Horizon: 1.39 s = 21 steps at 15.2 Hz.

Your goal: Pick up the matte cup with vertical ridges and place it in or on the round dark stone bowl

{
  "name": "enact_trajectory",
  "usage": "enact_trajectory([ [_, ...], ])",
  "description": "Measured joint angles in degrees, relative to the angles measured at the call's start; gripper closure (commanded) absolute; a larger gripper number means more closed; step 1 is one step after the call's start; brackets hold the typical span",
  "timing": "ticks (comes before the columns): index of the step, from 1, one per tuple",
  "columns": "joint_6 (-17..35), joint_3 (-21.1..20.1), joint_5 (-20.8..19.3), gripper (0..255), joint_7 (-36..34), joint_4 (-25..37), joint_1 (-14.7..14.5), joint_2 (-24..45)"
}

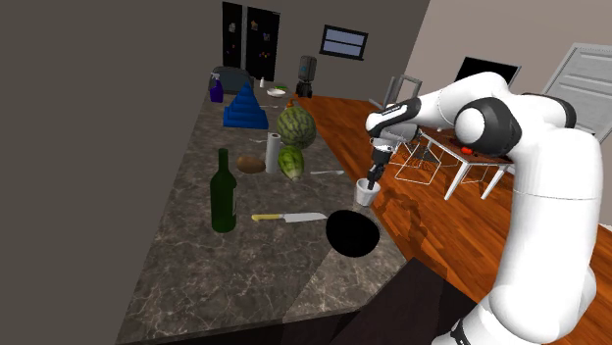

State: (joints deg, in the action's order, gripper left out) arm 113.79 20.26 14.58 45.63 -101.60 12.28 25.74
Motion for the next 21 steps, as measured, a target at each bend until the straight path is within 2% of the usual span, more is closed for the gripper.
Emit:
enact_trajectory([
  [13, -7.92, 0.91, -2.12, 255, -1.80, 3.73, -0.49, -4.61],
  [15, -7.61, 0.85, -2.78, 255, -2.96, 1.25, -1.58, -7.02],
  [21, -4.08, -0.39, -5.98, 255, -9.30, -12.65, -6.42, -18.87],
])
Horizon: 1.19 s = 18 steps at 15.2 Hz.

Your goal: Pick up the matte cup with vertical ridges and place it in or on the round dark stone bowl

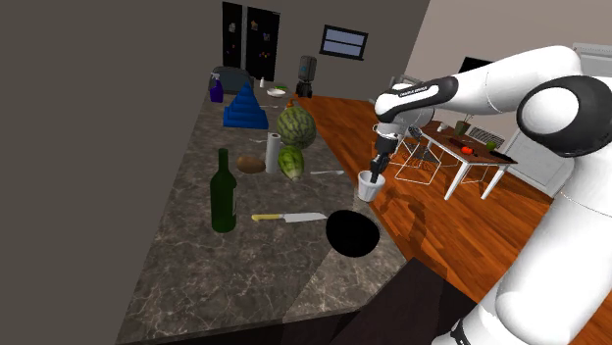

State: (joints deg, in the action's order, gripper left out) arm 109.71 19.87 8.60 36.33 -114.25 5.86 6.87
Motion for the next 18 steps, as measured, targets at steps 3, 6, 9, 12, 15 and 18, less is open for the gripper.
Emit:
enact_trajectory([
  [3, 1.53, -1.40, -1.21, 255, -3.89, -6.16, -2.06, -5.43],
  [6, 2.23, -3.19, -2.20, 255, -7.97, -11.56, -3.80, -10.85],
  [9, 3.57, -3.58, -2.15, 255, -8.59, -13.33, -4.13, -11.36],
  [12, 5.81, -3.61, -1.71, 255, -8.23, -14.65, -4.21, -10.35],
  [15, 7.86, -3.58, -1.22, 255, -7.71, -15.60, -4.24, -9.17],
  [18, 10.11, -3.58, -0.64, 255, -7.13, -16.69, -4.28, -7.89],
])
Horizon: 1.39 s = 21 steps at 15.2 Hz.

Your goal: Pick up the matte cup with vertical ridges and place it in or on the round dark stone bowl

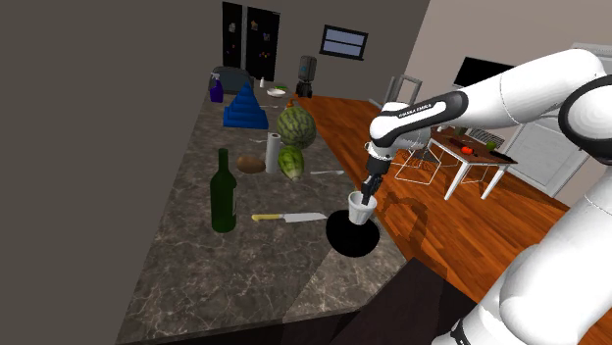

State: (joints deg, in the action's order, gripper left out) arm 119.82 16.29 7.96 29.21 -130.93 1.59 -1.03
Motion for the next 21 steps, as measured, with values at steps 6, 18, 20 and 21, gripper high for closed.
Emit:
enact_trajectory([
  [6, 4.62, -0.03, 1.51, 255, 1.52, -1.67, -0.01, 3.22],
  [18, 5.65, -0.02, 1.84, 0, 1.92, -2.07, 0.03, 3.87],
  [20, 5.65, -0.02, 1.84, 0, 1.92, -2.07, 0.03, 3.87],
  [21, 4.74, 0.09, 1.52, 0, 1.81, -1.62, 0.13, 3.37],
])
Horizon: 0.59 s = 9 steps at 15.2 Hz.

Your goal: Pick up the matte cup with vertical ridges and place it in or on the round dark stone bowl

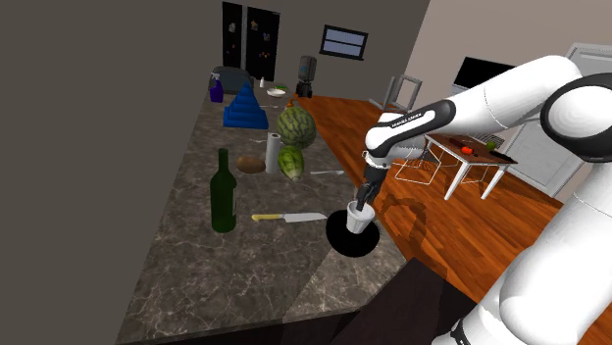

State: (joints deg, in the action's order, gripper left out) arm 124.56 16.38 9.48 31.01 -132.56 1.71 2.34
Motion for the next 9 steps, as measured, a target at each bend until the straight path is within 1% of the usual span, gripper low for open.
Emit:
enact_trajectory([
  [4, -5.38, 0.30, -1.45, 0, -1.08, 3.02, 0.23, -2.59],
  [9, -6.36, 0.35, -1.61, 0, -1.18, 3.82, 0.28, -2.72],
])
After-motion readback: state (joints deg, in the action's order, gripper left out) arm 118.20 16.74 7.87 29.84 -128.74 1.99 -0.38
